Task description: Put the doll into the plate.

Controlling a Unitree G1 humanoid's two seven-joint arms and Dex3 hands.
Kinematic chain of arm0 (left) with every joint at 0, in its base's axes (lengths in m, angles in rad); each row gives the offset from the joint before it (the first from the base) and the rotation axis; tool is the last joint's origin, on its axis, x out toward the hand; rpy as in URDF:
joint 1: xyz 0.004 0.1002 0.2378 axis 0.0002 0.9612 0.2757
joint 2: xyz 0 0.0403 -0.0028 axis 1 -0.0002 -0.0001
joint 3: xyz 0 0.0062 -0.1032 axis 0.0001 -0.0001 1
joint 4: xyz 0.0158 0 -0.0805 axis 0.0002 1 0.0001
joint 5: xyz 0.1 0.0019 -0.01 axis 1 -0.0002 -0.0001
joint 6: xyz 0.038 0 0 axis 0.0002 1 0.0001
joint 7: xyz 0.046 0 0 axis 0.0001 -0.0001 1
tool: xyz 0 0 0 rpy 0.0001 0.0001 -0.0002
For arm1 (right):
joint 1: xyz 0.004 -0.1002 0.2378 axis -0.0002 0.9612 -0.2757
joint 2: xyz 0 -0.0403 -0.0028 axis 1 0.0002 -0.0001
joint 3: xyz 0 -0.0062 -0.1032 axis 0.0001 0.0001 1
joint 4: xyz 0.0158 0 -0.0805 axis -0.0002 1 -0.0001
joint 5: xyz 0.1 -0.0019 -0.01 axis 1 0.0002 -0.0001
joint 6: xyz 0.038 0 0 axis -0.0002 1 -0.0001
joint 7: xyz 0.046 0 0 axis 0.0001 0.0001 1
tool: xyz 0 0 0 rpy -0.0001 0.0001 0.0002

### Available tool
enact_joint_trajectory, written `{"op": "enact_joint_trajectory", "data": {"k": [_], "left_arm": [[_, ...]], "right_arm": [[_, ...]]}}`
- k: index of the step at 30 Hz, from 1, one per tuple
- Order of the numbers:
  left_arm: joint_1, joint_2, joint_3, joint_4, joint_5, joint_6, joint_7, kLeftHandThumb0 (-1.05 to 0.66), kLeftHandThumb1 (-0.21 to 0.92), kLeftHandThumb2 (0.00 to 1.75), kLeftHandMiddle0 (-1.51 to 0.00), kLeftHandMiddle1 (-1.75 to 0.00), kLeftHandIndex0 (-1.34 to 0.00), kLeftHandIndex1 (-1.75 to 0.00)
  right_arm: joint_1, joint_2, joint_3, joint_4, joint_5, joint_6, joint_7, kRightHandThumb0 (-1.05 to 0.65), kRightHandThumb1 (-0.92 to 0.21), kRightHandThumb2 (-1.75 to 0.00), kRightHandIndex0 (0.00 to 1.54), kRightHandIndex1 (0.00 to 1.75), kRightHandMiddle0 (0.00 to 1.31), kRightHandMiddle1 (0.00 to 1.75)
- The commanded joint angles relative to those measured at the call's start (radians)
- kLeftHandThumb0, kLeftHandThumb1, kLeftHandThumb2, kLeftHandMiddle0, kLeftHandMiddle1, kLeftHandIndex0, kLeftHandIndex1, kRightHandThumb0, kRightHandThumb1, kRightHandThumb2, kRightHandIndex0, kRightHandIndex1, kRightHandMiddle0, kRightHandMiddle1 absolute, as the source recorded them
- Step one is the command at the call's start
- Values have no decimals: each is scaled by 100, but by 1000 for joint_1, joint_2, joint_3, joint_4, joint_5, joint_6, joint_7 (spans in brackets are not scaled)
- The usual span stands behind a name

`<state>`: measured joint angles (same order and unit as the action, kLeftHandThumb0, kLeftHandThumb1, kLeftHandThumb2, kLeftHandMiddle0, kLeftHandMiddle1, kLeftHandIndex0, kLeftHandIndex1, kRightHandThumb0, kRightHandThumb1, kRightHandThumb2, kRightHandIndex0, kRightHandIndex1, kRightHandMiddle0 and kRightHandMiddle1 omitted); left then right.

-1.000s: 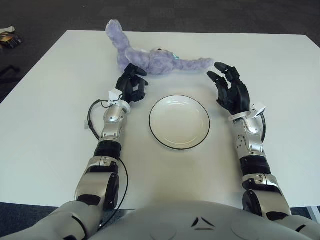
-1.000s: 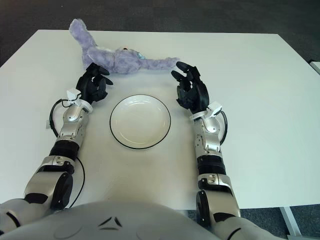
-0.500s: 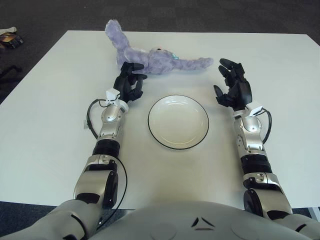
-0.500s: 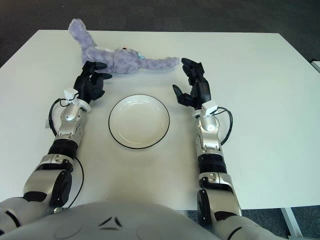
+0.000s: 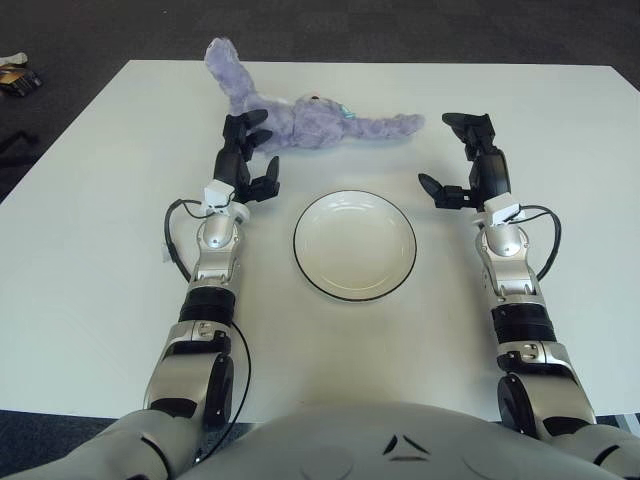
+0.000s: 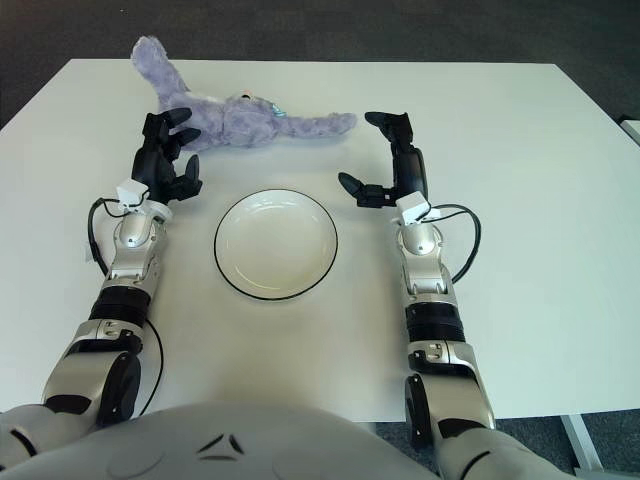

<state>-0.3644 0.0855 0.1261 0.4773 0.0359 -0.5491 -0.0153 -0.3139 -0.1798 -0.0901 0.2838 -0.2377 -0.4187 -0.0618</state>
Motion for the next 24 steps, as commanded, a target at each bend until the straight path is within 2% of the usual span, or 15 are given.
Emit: {"op": "enact_joint_trajectory", "data": {"k": [1, 4, 10, 13, 20, 24], "left_arm": [[48, -9, -11, -50, 32, 30, 42, -27, 38, 113, -4, -100, 0, -108], [59, -12, -19, -98, 39, 69, 55, -15, 31, 123, -1, -98, 0, -110], [62, -11, -23, -134, 42, 98, 73, -7, 27, 129, 0, -91, 0, -111], [58, -13, -21, -129, 47, 71, 92, -5, 26, 130, 0, -88, 0, -112], [54, -24, -17, -107, 57, 0, 139, -3, 24, 130, 0, -67, 0, -106], [55, -28, -19, -98, 67, -45, 162, 0, 22, 132, 0, -60, 0, -113]], "right_arm": [[-34, -25, 17, -45, -58, 28, -32, -70, -31, -89, 9, 58, 0, 113], [-37, -30, 27, -70, -85, 44, -50, -79, -38, -80, 11, 62, 0, 114], [-44, -41, 48, -106, -130, 75, -74, -85, -44, -73, 15, 67, 0, 115], [-47, -40, 56, -138, -129, 108, -64, -84, -43, -72, 17, 69, 0, 117], [-52, -42, 72, -190, -141, 157, -63, -75, -35, -83, 22, 74, 0, 121], [-54, -48, 82, -215, -166, 189, -65, -73, -32, -86, 24, 75, 1, 121]]}}
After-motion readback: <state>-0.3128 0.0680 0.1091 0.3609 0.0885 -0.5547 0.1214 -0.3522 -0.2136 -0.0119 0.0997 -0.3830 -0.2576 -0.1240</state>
